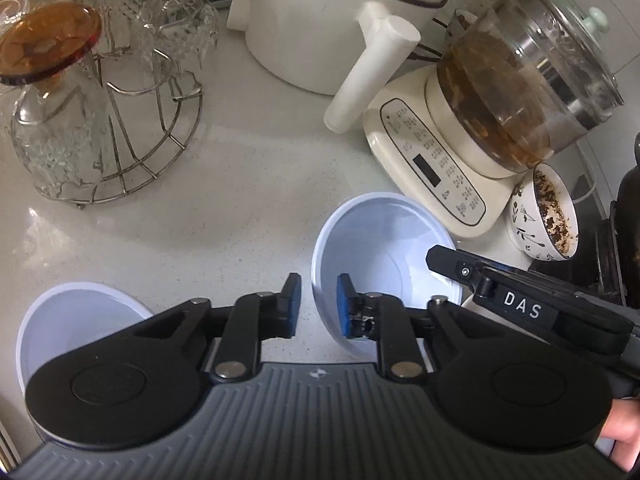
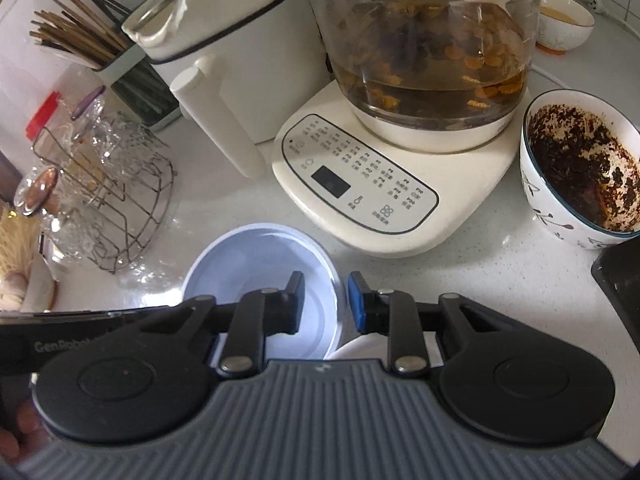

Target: Organize plates and bowls

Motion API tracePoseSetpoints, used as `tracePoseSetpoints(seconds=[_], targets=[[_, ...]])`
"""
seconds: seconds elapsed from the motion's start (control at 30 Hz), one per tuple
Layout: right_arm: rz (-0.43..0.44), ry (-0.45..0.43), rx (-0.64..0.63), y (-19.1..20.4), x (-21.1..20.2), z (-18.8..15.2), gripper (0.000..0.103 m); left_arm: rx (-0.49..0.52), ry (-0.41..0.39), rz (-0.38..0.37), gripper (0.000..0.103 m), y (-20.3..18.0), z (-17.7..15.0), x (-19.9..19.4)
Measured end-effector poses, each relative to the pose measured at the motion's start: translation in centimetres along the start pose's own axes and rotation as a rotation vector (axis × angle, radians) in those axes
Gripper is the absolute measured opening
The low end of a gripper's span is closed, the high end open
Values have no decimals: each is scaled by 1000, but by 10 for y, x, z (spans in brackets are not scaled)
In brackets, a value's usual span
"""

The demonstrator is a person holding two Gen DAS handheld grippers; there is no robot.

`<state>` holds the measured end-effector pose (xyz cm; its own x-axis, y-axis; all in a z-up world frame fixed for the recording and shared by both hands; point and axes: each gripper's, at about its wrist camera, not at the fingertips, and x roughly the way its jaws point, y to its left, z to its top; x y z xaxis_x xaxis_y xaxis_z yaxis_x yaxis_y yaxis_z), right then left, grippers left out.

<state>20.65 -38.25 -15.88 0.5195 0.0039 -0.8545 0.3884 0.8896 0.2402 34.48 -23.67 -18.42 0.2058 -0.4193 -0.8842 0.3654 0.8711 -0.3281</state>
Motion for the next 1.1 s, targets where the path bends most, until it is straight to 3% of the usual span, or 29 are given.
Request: tracePoseSetpoints(seconds=[0.2, 0.57, 1.1], targets=[[10, 19, 8, -3, 5, -1, 15, -14, 3, 3, 10, 1, -1, 4], [48, -20, 11, 3, -11, 5, 15, -10, -31, 2, 9, 3, 2, -14], [113, -114, -9, 39, -78, -5, 15, 53, -143, 1, 9, 5, -11, -94]])
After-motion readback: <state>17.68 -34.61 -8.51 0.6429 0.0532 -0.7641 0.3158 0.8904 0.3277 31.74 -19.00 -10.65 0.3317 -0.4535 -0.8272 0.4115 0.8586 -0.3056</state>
